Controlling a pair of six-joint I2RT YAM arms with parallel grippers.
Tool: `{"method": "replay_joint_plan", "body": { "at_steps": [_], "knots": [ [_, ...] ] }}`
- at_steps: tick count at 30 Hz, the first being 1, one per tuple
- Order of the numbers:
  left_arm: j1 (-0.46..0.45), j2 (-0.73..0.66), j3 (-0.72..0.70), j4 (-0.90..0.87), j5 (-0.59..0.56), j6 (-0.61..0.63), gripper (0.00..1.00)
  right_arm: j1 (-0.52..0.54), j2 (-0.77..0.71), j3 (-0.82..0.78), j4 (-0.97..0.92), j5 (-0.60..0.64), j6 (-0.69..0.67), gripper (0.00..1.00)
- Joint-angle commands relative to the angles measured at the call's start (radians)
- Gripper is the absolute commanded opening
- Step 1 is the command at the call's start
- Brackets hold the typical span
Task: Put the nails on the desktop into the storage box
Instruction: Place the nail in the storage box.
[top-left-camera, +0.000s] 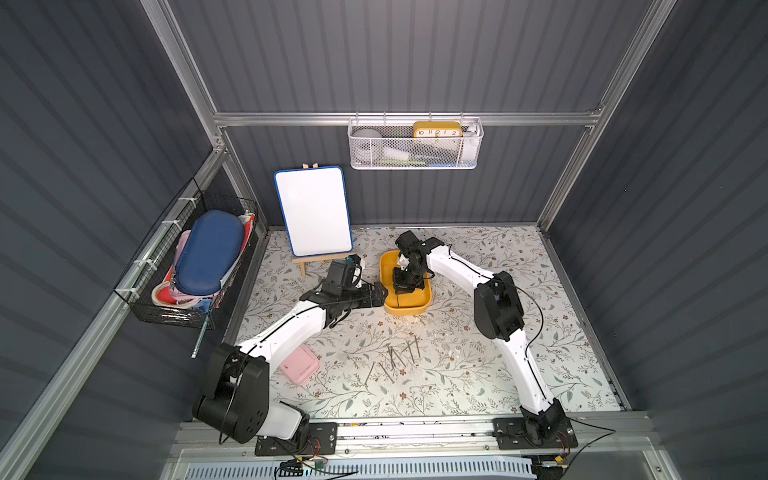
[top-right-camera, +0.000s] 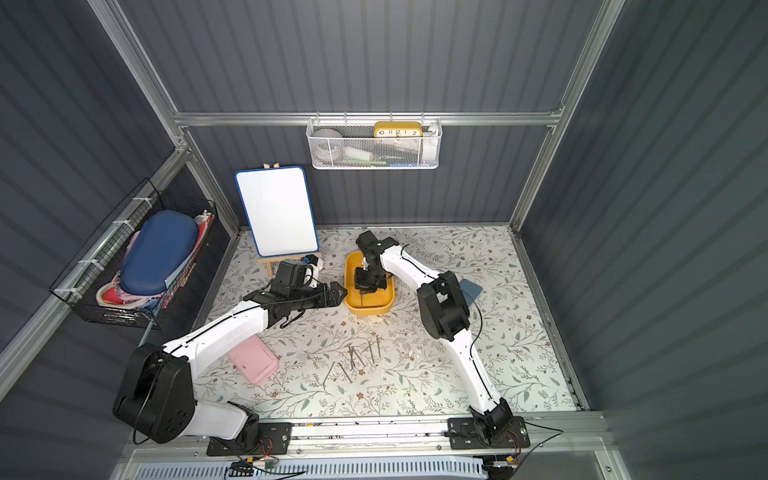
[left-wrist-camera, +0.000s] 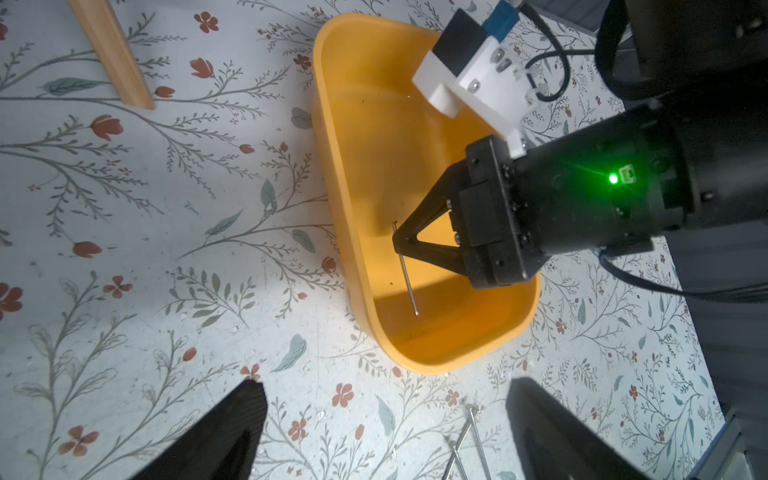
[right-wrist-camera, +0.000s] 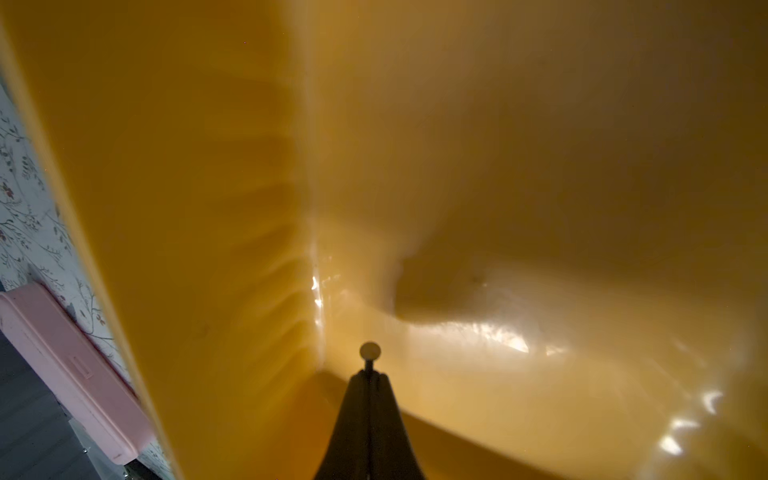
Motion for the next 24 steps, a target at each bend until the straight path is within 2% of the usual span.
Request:
{"method": "replay_joint_plan", "body": {
  "at_steps": [1, 14, 15, 17, 19, 21, 24],
  "knots": [
    [0.009, -0.029, -0.023, -0.024, -0.005, -0.009, 0.96, 0.007, -0.002, -0.013, 0.036, -0.016, 0.035, 0.00],
    [0.014, -0.030, -0.053, -0.015, -0.006, -0.005, 0.96, 0.021, 0.055, -0.027, 0.090, -0.045, 0.080, 0.00],
    [0.015, -0.031, -0.055, -0.017, -0.008, -0.002, 0.96, 0.020, 0.054, -0.028, 0.091, -0.049, 0.079, 0.05],
    [0.018, -0.036, -0.059, -0.016, -0.010, 0.001, 0.97, 0.022, 0.045, -0.028, 0.088, -0.059, 0.070, 0.24],
    [0.020, -0.047, -0.062, -0.014, -0.010, 0.000, 0.98, 0.025, 0.009, -0.038, 0.088, -0.050, 0.057, 0.34],
    [0.020, -0.059, -0.061, -0.015, -0.012, -0.002, 0.99, 0.028, -0.067, -0.073, 0.101, -0.038, 0.047, 0.39],
    [0.020, -0.070, -0.056, -0.021, -0.014, 0.000, 1.00, 0.030, -0.225, -0.164, 0.105, -0.040, 0.026, 0.42]
  ]
}}
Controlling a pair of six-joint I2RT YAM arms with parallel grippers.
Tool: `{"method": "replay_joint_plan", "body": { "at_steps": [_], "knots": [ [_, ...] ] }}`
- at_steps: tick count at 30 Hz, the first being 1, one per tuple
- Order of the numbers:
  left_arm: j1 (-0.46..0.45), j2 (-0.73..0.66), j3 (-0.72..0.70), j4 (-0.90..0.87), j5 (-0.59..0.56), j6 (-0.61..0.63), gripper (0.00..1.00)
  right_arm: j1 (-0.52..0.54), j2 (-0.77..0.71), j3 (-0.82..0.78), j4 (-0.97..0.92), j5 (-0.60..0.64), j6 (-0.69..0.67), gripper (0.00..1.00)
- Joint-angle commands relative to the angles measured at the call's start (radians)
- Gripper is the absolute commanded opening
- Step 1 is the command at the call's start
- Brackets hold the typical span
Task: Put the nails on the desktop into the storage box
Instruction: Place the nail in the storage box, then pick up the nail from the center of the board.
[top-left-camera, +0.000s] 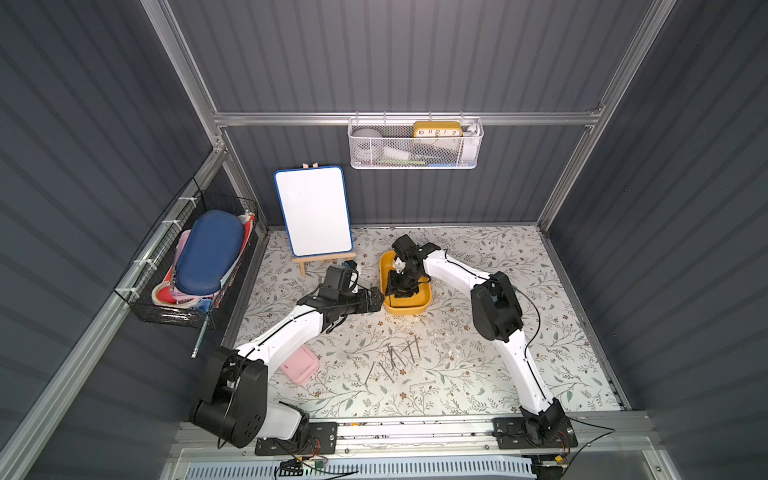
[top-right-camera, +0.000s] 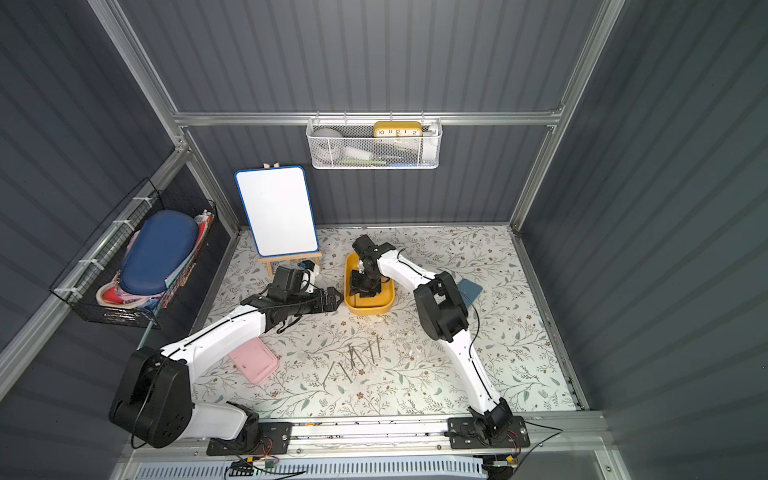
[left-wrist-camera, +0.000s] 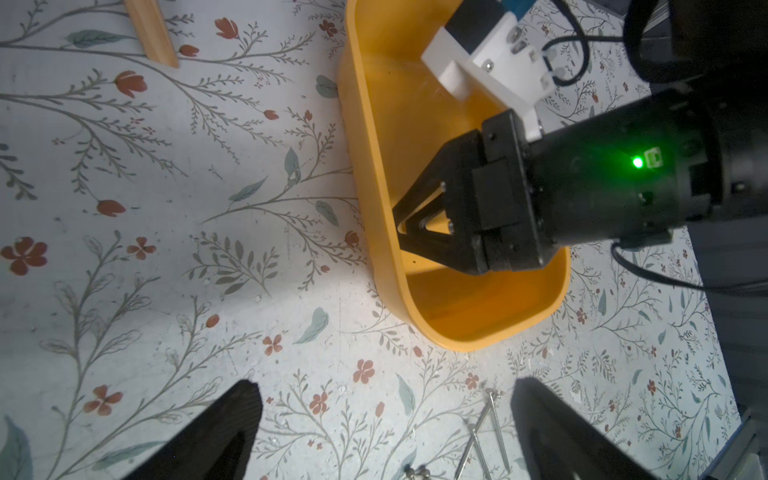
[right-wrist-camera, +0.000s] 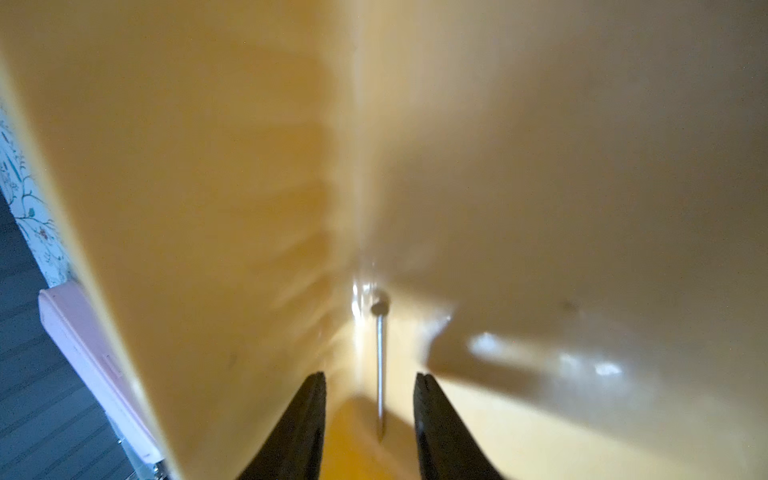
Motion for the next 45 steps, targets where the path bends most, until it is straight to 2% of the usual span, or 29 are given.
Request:
{"method": "replay_joint_plan", "body": {
  "at_steps": [1, 3, 6, 9, 12, 14, 16, 19, 22, 25, 28, 32, 45],
  "knots": [
    [0.005, -0.037, -0.001, -0.017, -0.007, -0.001, 0.99, 0.008, -0.221, -0.093, -0.006, 0.019, -0.026, 0.42],
    [0.005, -0.048, -0.004, -0.019, -0.001, -0.002, 0.99, 0.010, -0.369, -0.235, 0.006, 0.035, -0.016, 0.42],
    [0.005, -0.087, -0.021, -0.024, 0.013, 0.016, 0.99, 0.036, -0.633, -0.544, 0.065, 0.072, 0.056, 0.43],
    [-0.023, -0.153, -0.058, -0.006, 0.076, 0.103, 0.98, 0.061, -0.856, -0.826, 0.057, 0.189, 0.112, 0.44],
    [-0.112, -0.218, -0.087, -0.018, 0.130, 0.134, 0.96, 0.044, -1.032, -1.084, 0.110, 0.259, 0.172, 0.44],
    [-0.242, -0.238, -0.085, -0.040, 0.112, 0.171, 0.95, 0.010, -1.103, -1.186, 0.125, 0.254, 0.179, 0.45],
    [-0.388, -0.203, -0.056, -0.083, 0.048, 0.206, 0.95, -0.024, -1.121, -1.210, 0.109, 0.248, 0.162, 0.45],
    [-0.600, -0.056, 0.027, -0.170, -0.065, 0.256, 0.92, -0.086, -1.099, -1.195, 0.096, 0.235, 0.120, 0.45],
    [-0.701, 0.093, 0.074, -0.202, -0.087, 0.305, 0.85, -0.173, -1.048, -1.164, 0.084, 0.188, 0.062, 0.45],
    [-0.730, 0.148, 0.070, -0.175, -0.070, 0.332, 0.77, -0.249, -1.000, -1.131, 0.066, 0.145, 0.014, 0.45],
    [-0.737, 0.169, 0.073, -0.180, -0.069, 0.348, 0.74, -0.277, -0.985, -1.126, 0.084, 0.094, -0.004, 0.45],
    [-0.738, 0.182, 0.072, -0.180, -0.066, 0.364, 0.73, -0.284, -0.979, -1.131, 0.103, 0.081, -0.012, 0.45],
    [-0.758, 0.376, 0.138, -0.229, -0.089, 0.376, 0.64, -0.288, -0.956, -1.169, 0.157, 0.048, -0.013, 0.44]
  ]
}}
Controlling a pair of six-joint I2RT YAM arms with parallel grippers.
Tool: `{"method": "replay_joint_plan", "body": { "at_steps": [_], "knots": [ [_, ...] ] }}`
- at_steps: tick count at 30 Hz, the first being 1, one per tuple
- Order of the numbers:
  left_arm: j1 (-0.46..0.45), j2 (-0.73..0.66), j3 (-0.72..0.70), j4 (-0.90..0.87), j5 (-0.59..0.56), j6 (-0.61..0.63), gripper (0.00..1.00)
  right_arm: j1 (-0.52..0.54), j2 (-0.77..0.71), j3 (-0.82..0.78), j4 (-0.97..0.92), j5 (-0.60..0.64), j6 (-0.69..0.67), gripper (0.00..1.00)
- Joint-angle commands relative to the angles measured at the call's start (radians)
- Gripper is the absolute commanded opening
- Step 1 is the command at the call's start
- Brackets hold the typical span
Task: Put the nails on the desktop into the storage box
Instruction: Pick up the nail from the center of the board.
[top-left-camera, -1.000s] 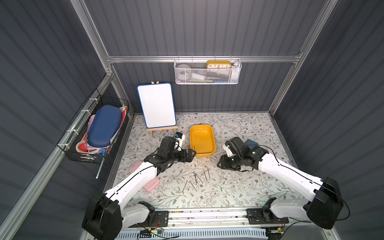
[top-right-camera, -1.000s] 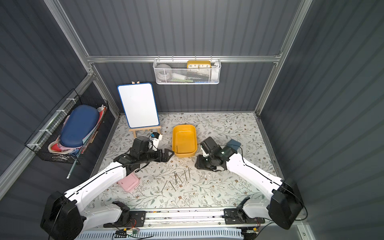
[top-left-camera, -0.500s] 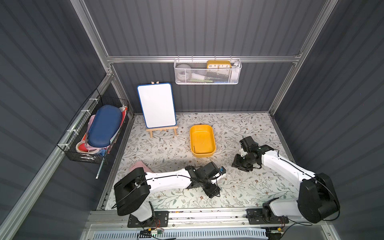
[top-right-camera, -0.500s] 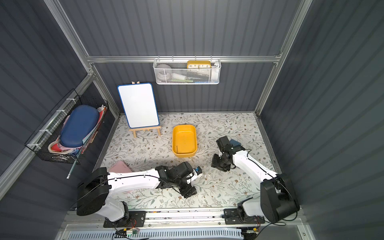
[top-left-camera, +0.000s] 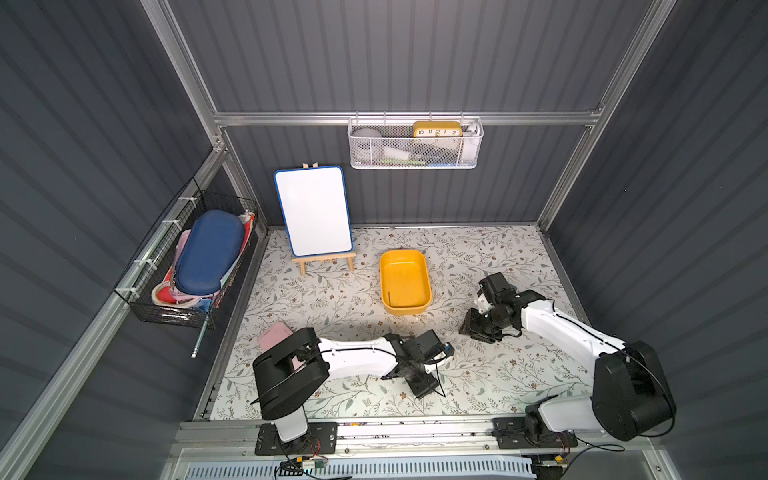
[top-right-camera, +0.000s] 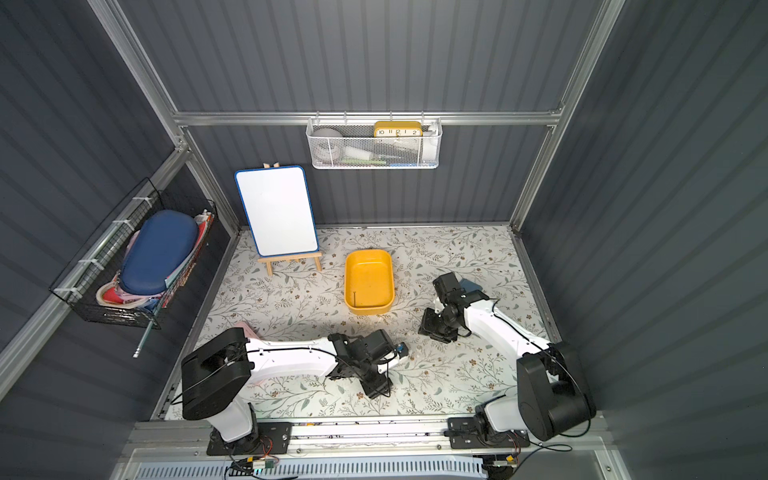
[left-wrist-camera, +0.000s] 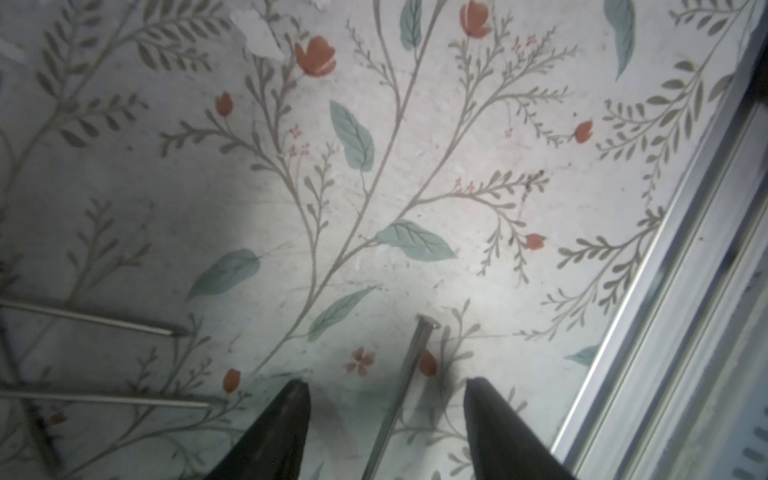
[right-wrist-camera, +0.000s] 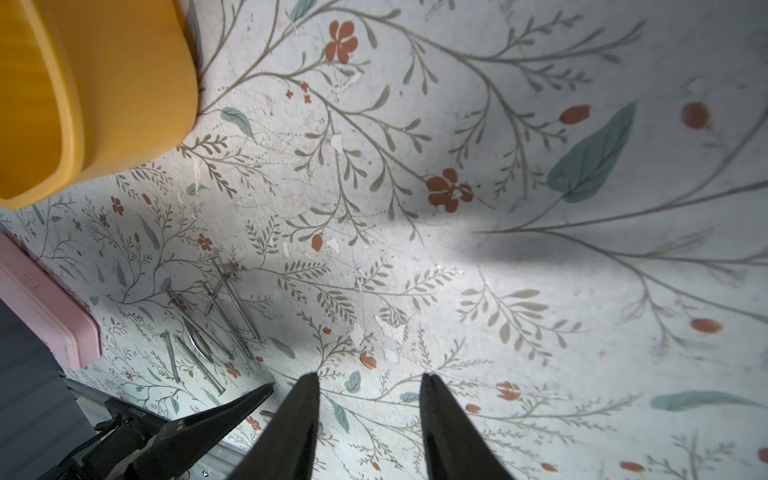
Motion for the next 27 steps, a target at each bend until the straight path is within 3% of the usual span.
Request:
{"method": "replay_joint_plan", "body": {
  "at_steps": [1, 10, 16, 22, 27],
  "knots": [
    [-0.008, 0.045, 0.019, -0.049, -0.005, 0.021, 0.64, -0.005, 0.007, -0.012, 0.012, -0.017, -0.012, 0.44],
    [-0.047, 0.127, 0.055, -0.092, 0.028, 0.011, 0.42, -0.006, 0.021, -0.026, 0.035, -0.041, -0.013, 0.40],
    [-0.077, 0.140, 0.063, -0.139, 0.012, -0.046, 0.46, -0.007, 0.008, -0.046, 0.043, -0.040, -0.020, 0.40],
    [-0.077, 0.127, 0.081, -0.217, -0.072, -0.102, 0.61, -0.007, 0.010, -0.054, 0.050, -0.051, -0.018, 0.40],
    [-0.078, 0.141, 0.093, -0.266, -0.122, -0.123, 0.63, -0.007, 0.009, -0.066, 0.064, -0.058, -0.017, 0.40]
  ]
}}
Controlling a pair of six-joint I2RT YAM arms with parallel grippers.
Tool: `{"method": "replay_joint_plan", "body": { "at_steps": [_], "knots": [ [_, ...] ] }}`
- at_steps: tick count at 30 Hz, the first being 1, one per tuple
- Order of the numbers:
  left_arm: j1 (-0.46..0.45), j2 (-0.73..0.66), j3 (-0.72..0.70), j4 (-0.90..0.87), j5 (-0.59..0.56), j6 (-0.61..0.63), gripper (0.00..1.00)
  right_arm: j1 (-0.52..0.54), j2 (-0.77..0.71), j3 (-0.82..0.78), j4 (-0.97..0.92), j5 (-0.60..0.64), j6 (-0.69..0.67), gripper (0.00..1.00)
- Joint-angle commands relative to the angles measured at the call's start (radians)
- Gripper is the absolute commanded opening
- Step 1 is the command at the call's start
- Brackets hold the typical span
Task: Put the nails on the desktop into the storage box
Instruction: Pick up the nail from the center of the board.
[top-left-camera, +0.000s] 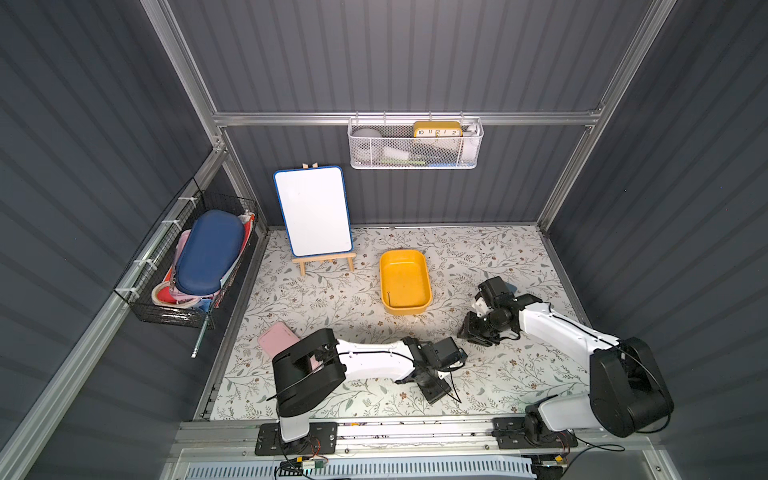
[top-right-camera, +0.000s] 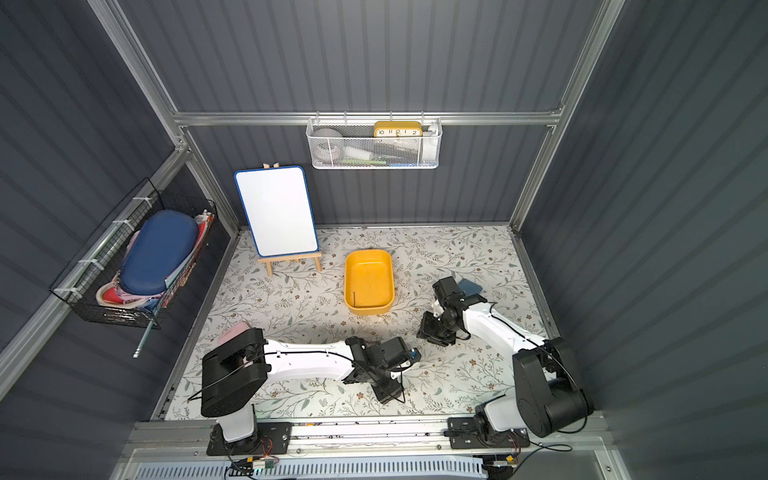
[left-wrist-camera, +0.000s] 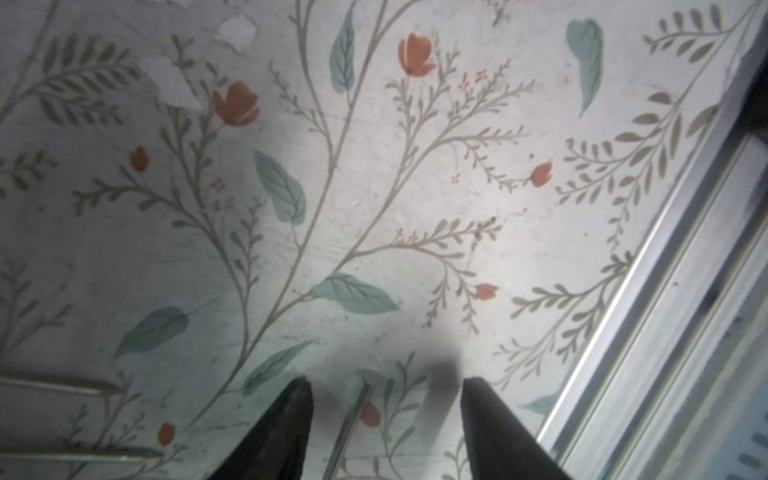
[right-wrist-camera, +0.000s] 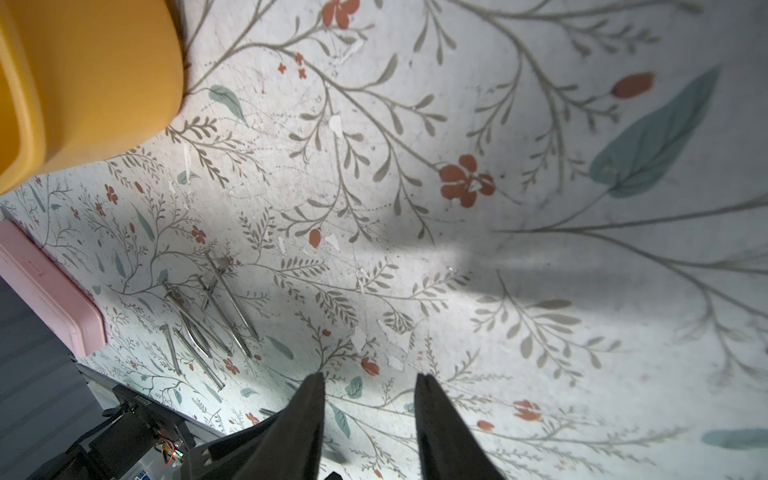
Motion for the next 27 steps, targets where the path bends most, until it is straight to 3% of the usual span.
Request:
{"method": "replay_joint_plan", "body": {
  "at_steps": [1, 9, 16, 21, 27],
  "knots": [
    [0.003, 0.056, -0.027, -0.171, -0.053, -0.046, 0.63, -0.004, -0.008, -0.021, 0.008, -0.009, -0.012, 0.40],
    [-0.006, 0.103, -0.021, -0.190, -0.033, -0.030, 0.45, -0.003, -0.003, -0.026, 0.025, -0.023, -0.007, 0.38],
    [-0.009, 0.137, -0.006, -0.188, -0.011, -0.019, 0.03, -0.003, 0.007, -0.024, 0.038, -0.038, -0.004, 0.36],
    [-0.008, 0.136, 0.016, -0.158, -0.005, -0.029, 0.00, -0.003, 0.007, -0.021, 0.041, -0.042, 0.001, 0.35],
    [-0.005, 0.103, 0.148, -0.184, 0.010, -0.084, 0.00, -0.012, -0.015, -0.019, 0.041, -0.032, 0.012, 0.34]
  ]
}}
